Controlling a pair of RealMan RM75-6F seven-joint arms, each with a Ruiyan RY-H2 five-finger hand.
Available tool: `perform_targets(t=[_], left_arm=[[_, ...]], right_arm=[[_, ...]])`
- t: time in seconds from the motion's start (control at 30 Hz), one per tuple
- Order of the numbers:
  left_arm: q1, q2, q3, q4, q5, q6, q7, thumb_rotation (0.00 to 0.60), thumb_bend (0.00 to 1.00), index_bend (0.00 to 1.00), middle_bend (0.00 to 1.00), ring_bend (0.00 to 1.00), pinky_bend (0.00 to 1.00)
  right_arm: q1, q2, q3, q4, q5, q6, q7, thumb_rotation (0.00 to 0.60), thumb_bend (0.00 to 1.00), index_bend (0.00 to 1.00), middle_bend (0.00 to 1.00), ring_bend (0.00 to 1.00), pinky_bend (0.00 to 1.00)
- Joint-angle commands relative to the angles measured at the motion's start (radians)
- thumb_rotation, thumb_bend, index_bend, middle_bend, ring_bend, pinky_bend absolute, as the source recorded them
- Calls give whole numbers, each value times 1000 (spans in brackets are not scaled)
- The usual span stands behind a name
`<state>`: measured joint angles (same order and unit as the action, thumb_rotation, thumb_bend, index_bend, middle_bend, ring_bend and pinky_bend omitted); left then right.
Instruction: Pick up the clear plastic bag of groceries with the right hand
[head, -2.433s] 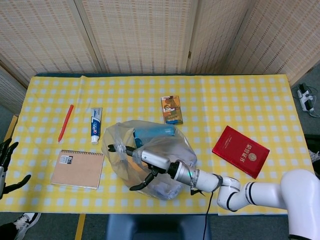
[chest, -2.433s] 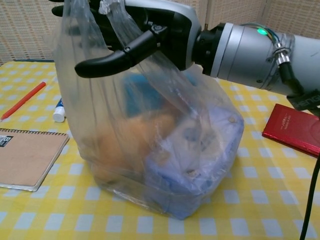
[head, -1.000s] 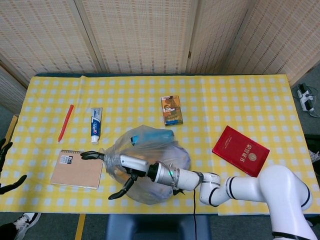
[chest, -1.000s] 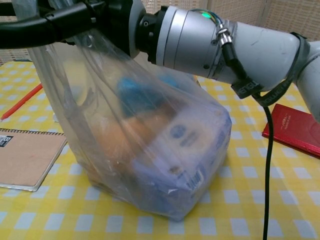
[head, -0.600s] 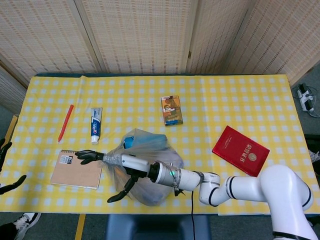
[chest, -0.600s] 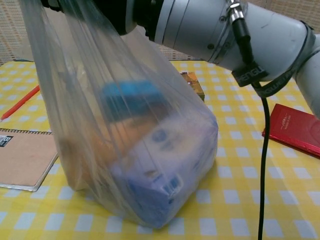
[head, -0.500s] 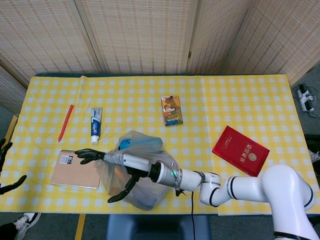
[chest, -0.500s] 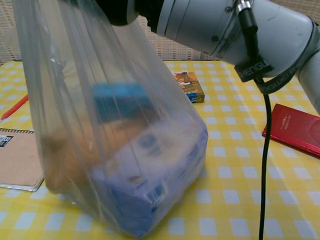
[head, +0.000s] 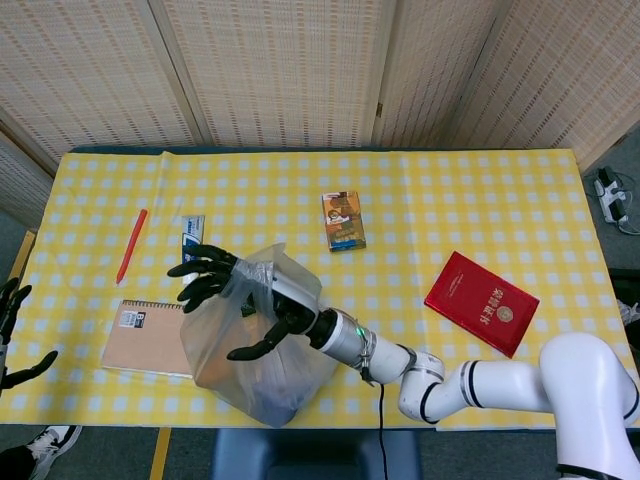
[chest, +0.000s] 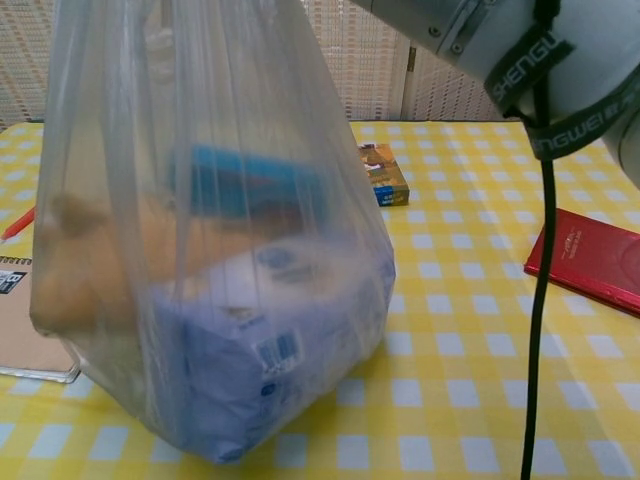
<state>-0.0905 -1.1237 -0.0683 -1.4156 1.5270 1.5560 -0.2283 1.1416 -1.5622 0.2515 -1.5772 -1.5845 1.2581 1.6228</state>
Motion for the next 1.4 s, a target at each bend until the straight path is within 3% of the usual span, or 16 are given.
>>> perform_targets(t=[0.03,0.2,0.37,0.53,0.67,0.93,1.07,1.4], left_arm=[[0,0,1,0,1,0,0,600,220,0,0,13,0],[-1,-1,2,-3,4,-1,4,600,220,0,0,13,0],[-2,-2,3,-2,5,-2,6,600,220,0,0,13,0],[-2,-1,3,-5,7,-1,7,600,220,0,0,13,0],[-1,0,4,-5,6,-1,5,600,221,0,0,13,0],[-1,2,5,-8,6,-2,9,600,220,0,0,13,0],[-4,1,6,-10,8,-8,14,600,220,0,0,13,0],[-17,-7,6,-12,11,-23,26,600,220,0,0,13,0]], right_arm=[[-23,11,37,-33,52,-8,37,600,210,347,397,423,492],[-45,17,66,-53,88,-22,78,600,222,538,554,545,663],[-69,16,102,-104,176,-57,56,600,414,698,705,668,884],[-77,40,134,-168,228,-127,23,600,470,749,772,733,980],[-84,76,162,-216,225,-164,24,600,471,749,785,754,1000],[-125,213,276,-408,158,-144,45,600,470,748,786,753,1000],[-147,280,322,-493,180,-142,-3,600,470,749,786,754,1000],[-175,313,340,-530,234,-167,-42,600,471,749,786,750,1000]])
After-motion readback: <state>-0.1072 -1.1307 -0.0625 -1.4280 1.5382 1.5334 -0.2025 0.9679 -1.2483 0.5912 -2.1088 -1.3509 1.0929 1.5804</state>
